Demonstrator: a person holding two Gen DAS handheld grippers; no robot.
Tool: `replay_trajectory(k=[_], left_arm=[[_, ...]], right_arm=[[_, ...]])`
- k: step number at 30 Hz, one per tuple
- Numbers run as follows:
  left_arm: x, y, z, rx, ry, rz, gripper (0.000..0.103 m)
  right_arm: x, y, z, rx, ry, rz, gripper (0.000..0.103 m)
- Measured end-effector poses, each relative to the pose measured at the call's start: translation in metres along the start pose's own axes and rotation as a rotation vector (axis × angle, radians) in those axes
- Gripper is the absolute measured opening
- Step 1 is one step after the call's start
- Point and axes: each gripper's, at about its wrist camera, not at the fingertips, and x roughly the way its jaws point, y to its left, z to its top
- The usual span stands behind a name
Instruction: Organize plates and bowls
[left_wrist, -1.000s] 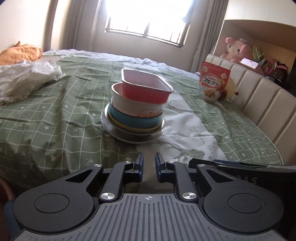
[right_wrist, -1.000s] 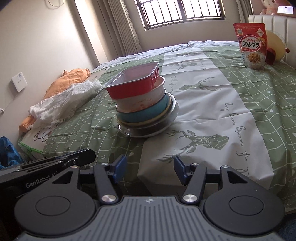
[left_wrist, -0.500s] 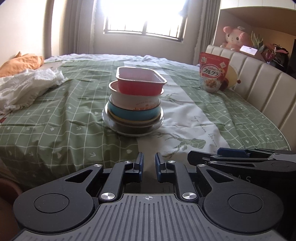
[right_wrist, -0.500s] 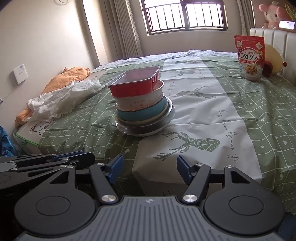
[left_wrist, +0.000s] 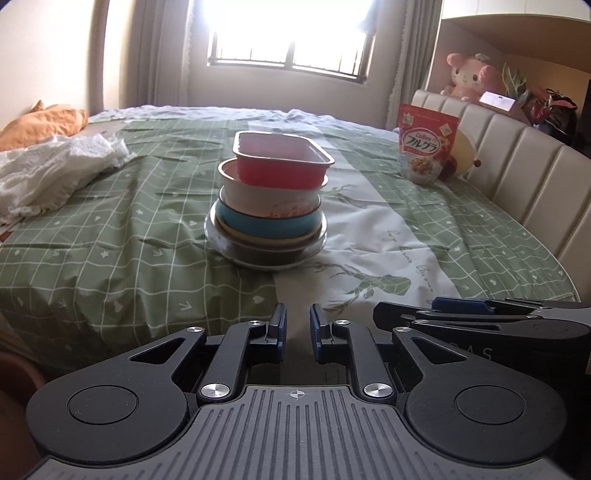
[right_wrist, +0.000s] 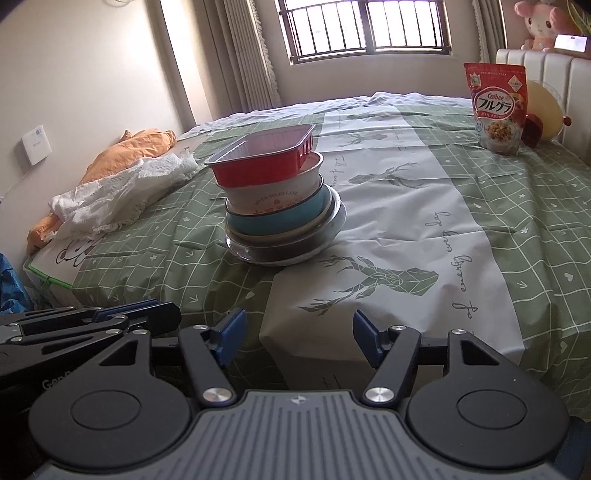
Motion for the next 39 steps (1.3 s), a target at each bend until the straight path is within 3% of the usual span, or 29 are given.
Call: replay_trajectory(k=[32, 39], left_arm=[[-0.0004, -0.0013, -0.0002, -0.004, 0.006, 0.006, 0.016], [-0.0011, -0.0041, -0.0026, 0.019, -0.031, 0.029, 0.016]], right_arm=[[0.0013, -0.0016, -0.0018, 0.005, 0.003, 0.003, 0.065], [0.0014, -0.0033, -0.0032, 0.015, -0.004, 0.012, 0.065]])
